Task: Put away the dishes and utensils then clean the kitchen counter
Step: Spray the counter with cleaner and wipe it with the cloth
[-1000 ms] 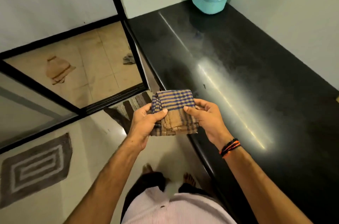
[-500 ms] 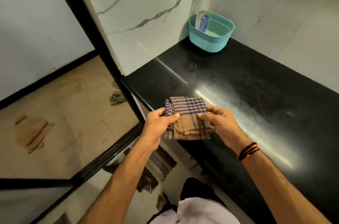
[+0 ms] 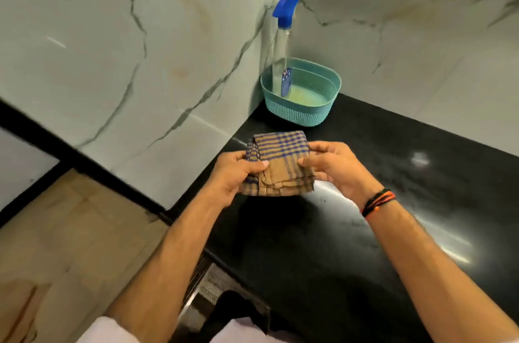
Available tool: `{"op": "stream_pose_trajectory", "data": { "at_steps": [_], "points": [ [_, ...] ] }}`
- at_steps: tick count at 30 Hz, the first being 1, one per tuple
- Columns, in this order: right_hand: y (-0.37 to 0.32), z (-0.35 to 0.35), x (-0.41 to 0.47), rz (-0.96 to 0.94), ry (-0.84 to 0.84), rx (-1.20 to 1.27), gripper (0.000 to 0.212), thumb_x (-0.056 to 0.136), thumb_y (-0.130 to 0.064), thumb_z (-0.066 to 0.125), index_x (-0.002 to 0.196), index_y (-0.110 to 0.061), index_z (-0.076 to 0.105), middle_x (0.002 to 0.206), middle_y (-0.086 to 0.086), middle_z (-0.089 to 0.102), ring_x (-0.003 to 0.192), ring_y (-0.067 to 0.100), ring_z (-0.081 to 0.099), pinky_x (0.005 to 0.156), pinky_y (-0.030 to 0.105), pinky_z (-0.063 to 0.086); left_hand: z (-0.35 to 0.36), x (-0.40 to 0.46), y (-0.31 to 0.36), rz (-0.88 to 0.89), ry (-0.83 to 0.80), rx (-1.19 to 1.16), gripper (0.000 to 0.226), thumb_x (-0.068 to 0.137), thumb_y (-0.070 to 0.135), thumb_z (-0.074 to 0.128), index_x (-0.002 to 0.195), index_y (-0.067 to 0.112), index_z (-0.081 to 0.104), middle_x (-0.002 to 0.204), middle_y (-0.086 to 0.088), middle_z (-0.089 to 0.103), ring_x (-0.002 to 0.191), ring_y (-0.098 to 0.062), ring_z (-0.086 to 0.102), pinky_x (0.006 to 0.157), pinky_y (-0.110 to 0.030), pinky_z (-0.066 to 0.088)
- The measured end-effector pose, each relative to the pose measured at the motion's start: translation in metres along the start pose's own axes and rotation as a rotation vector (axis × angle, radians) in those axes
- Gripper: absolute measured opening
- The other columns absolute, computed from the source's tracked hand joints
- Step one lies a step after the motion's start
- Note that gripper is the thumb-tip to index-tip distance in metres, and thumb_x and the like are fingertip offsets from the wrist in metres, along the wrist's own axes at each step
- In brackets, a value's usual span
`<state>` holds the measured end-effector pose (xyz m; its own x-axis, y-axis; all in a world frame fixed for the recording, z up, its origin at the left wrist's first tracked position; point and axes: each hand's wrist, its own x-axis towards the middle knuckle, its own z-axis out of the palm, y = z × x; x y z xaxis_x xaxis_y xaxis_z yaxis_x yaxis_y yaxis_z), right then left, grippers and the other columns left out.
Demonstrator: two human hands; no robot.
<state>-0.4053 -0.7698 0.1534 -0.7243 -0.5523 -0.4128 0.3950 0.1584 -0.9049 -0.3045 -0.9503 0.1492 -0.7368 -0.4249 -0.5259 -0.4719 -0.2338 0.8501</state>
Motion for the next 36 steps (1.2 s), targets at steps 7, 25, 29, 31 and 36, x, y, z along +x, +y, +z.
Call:
{"op": "stream_pose_trajectory", "data": {
  "at_steps": [7, 25, 29, 31, 36],
  "points": [
    [-0.062, -0.009, 0.050, -0.065, 0.231, -0.049, 0.025, 0.080, 0.008, 0.069, 0.097, -0.010, 0.075, 0.081, -0.003, 0.072, 0.062, -0.001, 0.060, 0.049, 0.018, 0.041, 0.007, 0.081, 0.081, 0.056, -0.139, 0.149, 0.023, 0.079, 0.003, 0.076, 0.101, 0.007, 0.073, 0.094, -0.011, 0.076, 0.088, -0.026, 0.074, 0.081, -0.043, 0.059],
    [-0.091, -0.023, 0.098, -0.394, 0.485, 0.250, 0.029, 0.083, 0.020, 0.059, 0.081, -0.006, 0.070, 0.077, 0.003, 0.076, 0.075, 0.012, 0.073, 0.064, 0.020, 0.057, 0.049, 0.141, 0.144, 0.121, -0.234, -0.220, 0.037, 0.094, -0.008, 0.043, 0.083, 0.011, 0.072, 0.080, -0.008, 0.074, 0.070, -0.023, 0.072, 0.053, -0.029, 0.058],
    [-0.094, -0.025, 0.102, -0.325, 0.491, 0.446, 0.035, 0.084, 0.026, 0.041, 0.086, 0.001, 0.067, 0.078, 0.008, 0.074, 0.069, 0.013, 0.072, 0.059, 0.021, 0.058, 0.048, 0.144, 0.145, 0.008, -0.399, -0.366, 0.036, 0.094, -0.012, 0.037, 0.094, 0.005, 0.069, 0.088, -0.011, 0.073, 0.073, -0.020, 0.073, 0.060, -0.030, 0.061],
    [-0.091, -0.031, 0.103, -0.273, 0.487, 0.521, 0.040, 0.083, 0.022, 0.033, 0.092, 0.003, 0.068, 0.093, 0.016, 0.072, 0.081, 0.020, 0.072, 0.070, 0.028, 0.061, 0.046, 0.149, 0.146, -0.036, -0.442, -0.394, 0.041, 0.090, -0.010, 0.032, 0.102, 0.003, 0.069, 0.098, -0.013, 0.073, 0.085, -0.024, 0.071, 0.069, -0.036, 0.061],
    [-0.083, -0.042, 0.109, -0.177, 0.418, 0.491, 0.036, 0.088, 0.014, 0.043, 0.108, -0.003, 0.068, 0.108, 0.015, 0.071, 0.096, 0.026, 0.069, 0.080, 0.036, 0.060, 0.050, 0.160, 0.149, 0.002, -0.410, -0.263, 0.030, 0.089, 0.000, 0.050, 0.113, 0.002, 0.068, 0.111, -0.015, 0.071, 0.094, -0.025, 0.069, 0.077, -0.039, 0.059]
  ]
}}
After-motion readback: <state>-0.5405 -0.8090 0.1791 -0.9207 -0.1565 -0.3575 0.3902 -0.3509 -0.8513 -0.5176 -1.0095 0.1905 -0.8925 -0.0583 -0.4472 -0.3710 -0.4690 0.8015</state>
